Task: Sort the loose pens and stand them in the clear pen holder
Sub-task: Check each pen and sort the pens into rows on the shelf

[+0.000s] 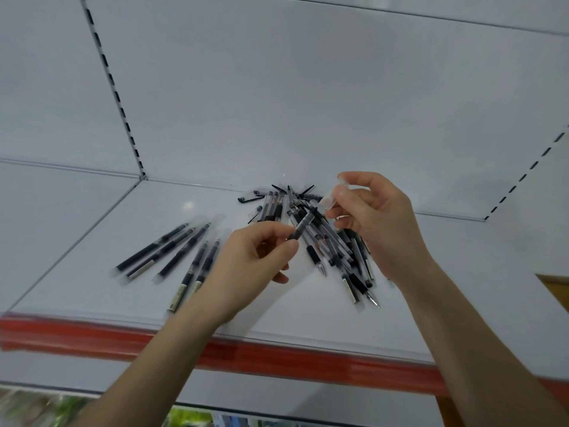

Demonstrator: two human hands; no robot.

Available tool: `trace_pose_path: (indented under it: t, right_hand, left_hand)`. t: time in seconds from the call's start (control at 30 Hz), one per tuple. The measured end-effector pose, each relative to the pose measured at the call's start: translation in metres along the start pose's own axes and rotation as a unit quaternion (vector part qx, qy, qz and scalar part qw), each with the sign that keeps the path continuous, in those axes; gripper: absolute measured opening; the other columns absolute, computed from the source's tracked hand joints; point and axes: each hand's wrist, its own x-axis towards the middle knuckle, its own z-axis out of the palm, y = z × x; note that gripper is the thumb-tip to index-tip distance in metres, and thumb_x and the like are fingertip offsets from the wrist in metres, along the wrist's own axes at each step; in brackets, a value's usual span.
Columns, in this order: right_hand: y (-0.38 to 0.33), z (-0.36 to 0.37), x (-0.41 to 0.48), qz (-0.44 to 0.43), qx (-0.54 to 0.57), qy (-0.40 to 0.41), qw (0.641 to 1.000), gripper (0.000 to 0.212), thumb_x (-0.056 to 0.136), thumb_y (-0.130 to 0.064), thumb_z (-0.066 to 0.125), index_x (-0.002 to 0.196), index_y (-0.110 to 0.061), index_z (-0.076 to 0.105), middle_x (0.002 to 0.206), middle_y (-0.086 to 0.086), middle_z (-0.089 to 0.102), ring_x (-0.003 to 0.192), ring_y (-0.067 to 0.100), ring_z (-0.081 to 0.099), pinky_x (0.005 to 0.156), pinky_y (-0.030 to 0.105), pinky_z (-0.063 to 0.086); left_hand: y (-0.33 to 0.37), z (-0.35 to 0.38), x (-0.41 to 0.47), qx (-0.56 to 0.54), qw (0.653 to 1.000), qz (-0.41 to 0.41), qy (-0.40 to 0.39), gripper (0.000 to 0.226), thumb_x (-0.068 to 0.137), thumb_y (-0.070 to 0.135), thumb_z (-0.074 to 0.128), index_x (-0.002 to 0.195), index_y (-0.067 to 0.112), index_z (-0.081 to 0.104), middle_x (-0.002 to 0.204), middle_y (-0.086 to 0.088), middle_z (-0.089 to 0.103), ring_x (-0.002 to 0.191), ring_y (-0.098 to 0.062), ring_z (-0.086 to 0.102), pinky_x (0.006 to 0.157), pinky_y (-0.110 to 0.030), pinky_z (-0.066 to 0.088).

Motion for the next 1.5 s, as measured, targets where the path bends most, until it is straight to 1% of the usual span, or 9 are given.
trace_pose_path:
  t: [0.37, 0.53, 0.77, 0.97, 1.1, 1.17, 1.3, 1.4, 1.5]
  right_hand:
    - [0.004, -0.006, 0.000, -0.003, 0.000, 0.024, 1.000, 0.011, 0.087, -0.016, 0.061, 0.097, -0.021, 0.060, 0.070, 0.000, 0.071, 0.068, 0.010, 0.066, 0.067, 0.026, 0.053]
    - [0.006, -0.001, -0.005, 0.001, -0.010, -0.028, 1.000, 0.012, 0.086, -0.011, 0.061, 0.094, -0.019, 0.059, 0.067, -0.001, 0.070, 0.064, 0.008, 0.065, 0.060, 0.018, 0.051]
    - [0.009, 0.004, -0.005, -0.023, -0.028, -0.019, 0.999, 0.010, 0.085, -0.009, 0.063, 0.091, -0.016, 0.059, 0.063, -0.003, 0.069, 0.058, 0.008, 0.066, 0.057, 0.015, 0.050]
    - [0.016, 0.005, -0.003, -0.019, -0.042, -0.035, 0.998, 0.013, 0.086, -0.008, 0.061, 0.096, -0.015, 0.059, 0.065, -0.003, 0.069, 0.060, 0.007, 0.066, 0.057, 0.015, 0.049]
    - [0.026, 0.008, 0.005, 0.003, -0.114, -0.064, 0.991, 0.022, 0.088, -0.009, 0.059, 0.110, -0.010, 0.059, 0.072, 0.004, 0.068, 0.066, 0.015, 0.065, 0.065, 0.023, 0.053]
    - [0.034, 0.007, 0.010, 0.006, -0.194, -0.060, 0.979, 0.020, 0.088, -0.011, 0.060, 0.107, -0.008, 0.061, 0.074, 0.008, 0.069, 0.070, 0.023, 0.064, 0.072, 0.029, 0.053]
    - [0.047, 0.004, 0.016, -0.001, -0.347, -0.087, 0.934, 0.014, 0.086, -0.015, 0.061, 0.097, -0.007, 0.066, 0.072, -0.005, 0.062, 0.064, 0.004, 0.058, 0.062, 0.009, 0.043]
    - [0.047, 0.012, 0.016, -0.006, -0.444, -0.129, 0.887, 0.021, 0.085, -0.019, 0.062, 0.095, 0.000, 0.064, 0.081, 0.007, 0.063, 0.075, 0.021, 0.059, 0.065, 0.023, 0.045]
    - [0.046, 0.022, 0.017, 0.006, -0.534, -0.167, 0.829, 0.026, 0.084, -0.020, 0.062, 0.087, 0.005, 0.059, 0.074, 0.014, 0.053, 0.067, 0.024, 0.053, 0.058, 0.029, 0.034]
  left_hand:
    - [0.003, 0.006, -0.002, 0.029, 1.000, 0.007, -0.006, 0.011, 0.088, 0.007, 0.057, 0.086, 0.014, 0.065, 0.062, -0.004, 0.054, 0.043, -0.002, 0.048, 0.040, -0.008, 0.035]
    - [0.003, 0.008, 0.000, 0.040, 0.999, 0.024, -0.006, 0.011, 0.087, 0.007, 0.057, 0.084, 0.015, 0.064, 0.062, -0.001, 0.057, 0.043, 0.000, 0.049, 0.045, -0.013, 0.040]
    - [-0.002, 0.009, 0.002, 0.052, 0.997, 0.054, 0.022, 0.019, 0.087, 0.004, 0.056, 0.078, 0.016, 0.066, 0.057, 0.007, 0.060, 0.045, 0.000, 0.047, 0.048, -0.012, 0.038]
    - [-0.003, 0.006, 0.002, 0.065, 0.997, 0.043, 0.020, 0.016, 0.088, 0.003, 0.056, 0.080, 0.011, 0.066, 0.049, 0.013, 0.060, 0.040, 0.000, 0.048, 0.043, -0.013, 0.040]
    - [-0.014, -0.005, 0.006, 0.119, 0.989, 0.023, 0.085, 0.016, 0.085, 0.007, 0.060, 0.077, 0.020, 0.066, 0.061, 0.005, 0.061, 0.046, -0.003, 0.056, 0.046, -0.017, 0.047]
    - [-0.021, -0.018, 0.006, 0.210, 0.969, 0.039, 0.125, 0.017, 0.084, 0.012, 0.061, 0.073, 0.025, 0.064, 0.069, 0.007, 0.062, 0.056, -0.007, 0.058, 0.055, -0.019, 0.047]
    - [-0.030, -0.043, 0.007, 0.368, 0.910, 0.034, 0.186, 0.013, 0.084, 0.016, 0.057, 0.083, 0.009, 0.068, 0.077, -0.004, 0.064, 0.073, -0.020, 0.054, 0.065, -0.030, 0.044]
    - [-0.036, -0.054, 0.008, 0.404, 0.894, 0.000, 0.192, 0.017, 0.085, 0.020, 0.055, 0.091, 0.011, 0.068, 0.088, -0.007, 0.063, 0.082, -0.027, 0.056, 0.071, -0.034, 0.045]
    - [-0.045, -0.061, 0.008, 0.440, 0.881, -0.023, 0.171, 0.018, 0.086, 0.023, 0.055, 0.086, 0.009, 0.066, 0.085, -0.008, 0.062, 0.080, -0.029, 0.058, 0.066, -0.034, 0.045]
